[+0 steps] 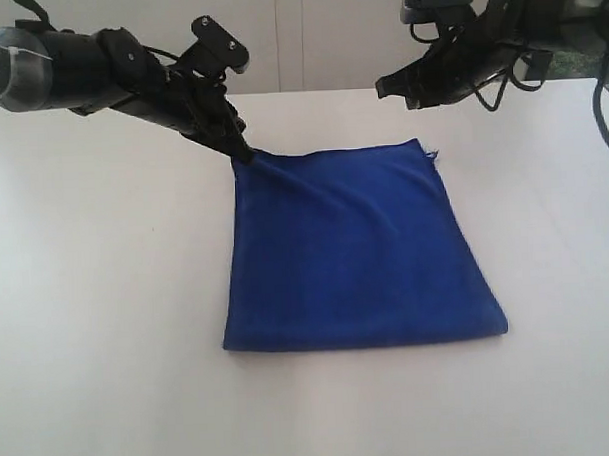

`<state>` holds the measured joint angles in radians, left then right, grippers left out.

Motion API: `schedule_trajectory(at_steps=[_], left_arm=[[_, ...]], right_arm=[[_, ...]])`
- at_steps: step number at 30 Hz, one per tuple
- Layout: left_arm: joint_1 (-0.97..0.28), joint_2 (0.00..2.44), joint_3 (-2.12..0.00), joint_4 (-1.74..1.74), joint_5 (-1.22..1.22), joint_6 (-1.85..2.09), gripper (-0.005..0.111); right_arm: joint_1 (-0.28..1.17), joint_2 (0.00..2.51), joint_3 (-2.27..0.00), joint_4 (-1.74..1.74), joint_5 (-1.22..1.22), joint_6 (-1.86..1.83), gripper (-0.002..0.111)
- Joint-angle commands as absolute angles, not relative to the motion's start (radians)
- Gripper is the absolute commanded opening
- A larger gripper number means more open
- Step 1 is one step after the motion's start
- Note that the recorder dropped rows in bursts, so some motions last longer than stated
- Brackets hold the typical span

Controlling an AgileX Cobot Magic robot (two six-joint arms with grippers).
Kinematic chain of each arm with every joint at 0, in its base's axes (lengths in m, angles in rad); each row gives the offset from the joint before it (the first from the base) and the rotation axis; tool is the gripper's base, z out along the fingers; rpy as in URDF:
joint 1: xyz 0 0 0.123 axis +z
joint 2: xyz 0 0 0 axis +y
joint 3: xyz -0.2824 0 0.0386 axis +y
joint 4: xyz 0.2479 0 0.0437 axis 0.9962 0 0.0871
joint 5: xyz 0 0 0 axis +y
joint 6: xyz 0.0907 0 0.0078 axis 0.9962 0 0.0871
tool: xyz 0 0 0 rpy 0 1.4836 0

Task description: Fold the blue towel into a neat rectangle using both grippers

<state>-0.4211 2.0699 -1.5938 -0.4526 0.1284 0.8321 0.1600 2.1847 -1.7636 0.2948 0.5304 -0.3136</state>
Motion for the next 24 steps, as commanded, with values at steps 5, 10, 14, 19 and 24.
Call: schedule_trajectory(at_steps=[5, 10, 14, 19, 24], left_arm=[[-0.421, 2.116, -1.595, -0.521, 0.314, 0.642, 0.000], [-0.421, 2.169, -1.595, -0.573, 0.312, 0.645, 0.000], [-0.421, 2.224, -1.595, -0.618, 0.314, 0.652, 0.000], [-0.421, 2.246, -1.595, -0.625, 0.332, 0.654, 0.000], [-0.421, 2.246, -1.595, -0.625, 0.332, 0.669, 0.000]], right_arm=[[0.158, 2.282, -1.905, 0.295, 0.673, -0.261, 0.005], [0.154, 2.348, -1.949, 0.295, 0.666, -0.261, 0.005], [0.151, 2.390, -1.957, 0.295, 0.588, -0.259, 0.005], [0.151, 2.427, -1.957, 0.295, 0.501, -0.259, 0.005], [0.148, 2.460, -1.957, 0.290, 0.475, -0.259, 0.005]])
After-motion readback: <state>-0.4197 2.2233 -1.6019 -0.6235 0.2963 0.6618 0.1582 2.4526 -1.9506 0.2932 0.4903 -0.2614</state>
